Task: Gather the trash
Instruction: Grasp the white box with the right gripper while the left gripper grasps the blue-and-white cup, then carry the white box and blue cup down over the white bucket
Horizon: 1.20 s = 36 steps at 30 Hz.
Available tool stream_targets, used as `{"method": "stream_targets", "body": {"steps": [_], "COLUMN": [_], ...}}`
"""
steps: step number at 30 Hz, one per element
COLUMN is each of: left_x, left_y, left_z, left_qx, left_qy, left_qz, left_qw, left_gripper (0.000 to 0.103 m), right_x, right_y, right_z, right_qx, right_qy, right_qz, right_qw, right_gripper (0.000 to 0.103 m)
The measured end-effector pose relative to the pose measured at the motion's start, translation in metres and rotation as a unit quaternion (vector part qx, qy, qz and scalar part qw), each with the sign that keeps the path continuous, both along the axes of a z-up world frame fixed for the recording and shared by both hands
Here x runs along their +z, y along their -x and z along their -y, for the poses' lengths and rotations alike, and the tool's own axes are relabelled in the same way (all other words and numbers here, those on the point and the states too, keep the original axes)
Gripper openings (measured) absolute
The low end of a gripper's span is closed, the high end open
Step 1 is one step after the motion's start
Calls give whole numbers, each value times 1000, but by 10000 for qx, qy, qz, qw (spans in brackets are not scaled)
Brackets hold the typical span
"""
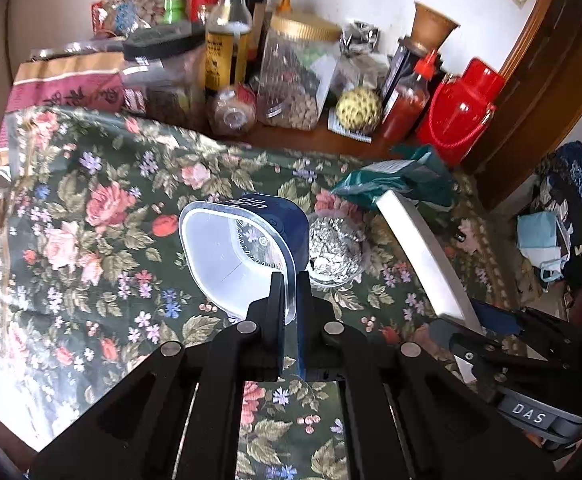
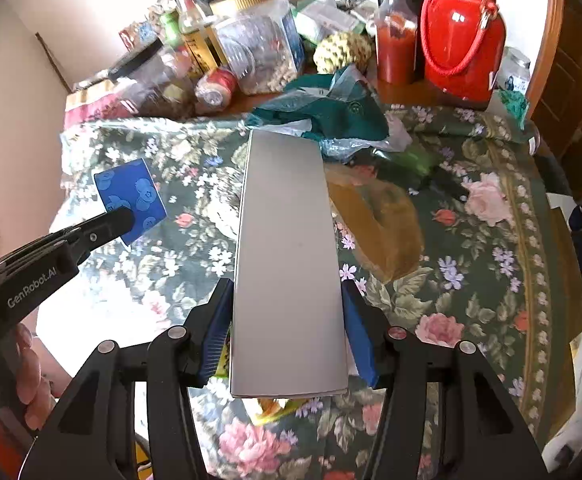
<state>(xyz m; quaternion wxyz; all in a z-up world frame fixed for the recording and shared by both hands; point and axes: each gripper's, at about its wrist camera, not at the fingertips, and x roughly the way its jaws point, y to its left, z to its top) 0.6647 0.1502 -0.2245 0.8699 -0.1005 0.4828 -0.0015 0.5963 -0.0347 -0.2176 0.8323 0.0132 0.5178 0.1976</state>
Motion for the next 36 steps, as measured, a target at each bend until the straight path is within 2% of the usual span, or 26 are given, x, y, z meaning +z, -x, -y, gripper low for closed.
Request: {"method": "stream_targets", "body": {"steps": [7,13,26,30,36], "left_x": [40,72,142,164,185], "left_y": [29,58,151,178,209], "left_z": [7,31,90,100,112], "left_qx": [182,375,906,906,639], "left_qy": [-29,-25,-123,-240,-269], "left_qz": [392,725,1368,1562,1859], "left_qw": [9991,9967,9864,9833,9801], "left_gripper": [3,3,3,3,3], "right_x": [33,61,133,148,165], "right_y": [17,36,82,102,140], "right_z": [3,27,92,104,115], "right_qx": [153,280,560,563,369], "right_qy": [-68,-145,-471,-671,-811], "right_qz": [453,895,1794,1984,2279], "right_qw": [9988,9955,9811,9762,9696], "right_gripper": [50,50,50,50,50]}}
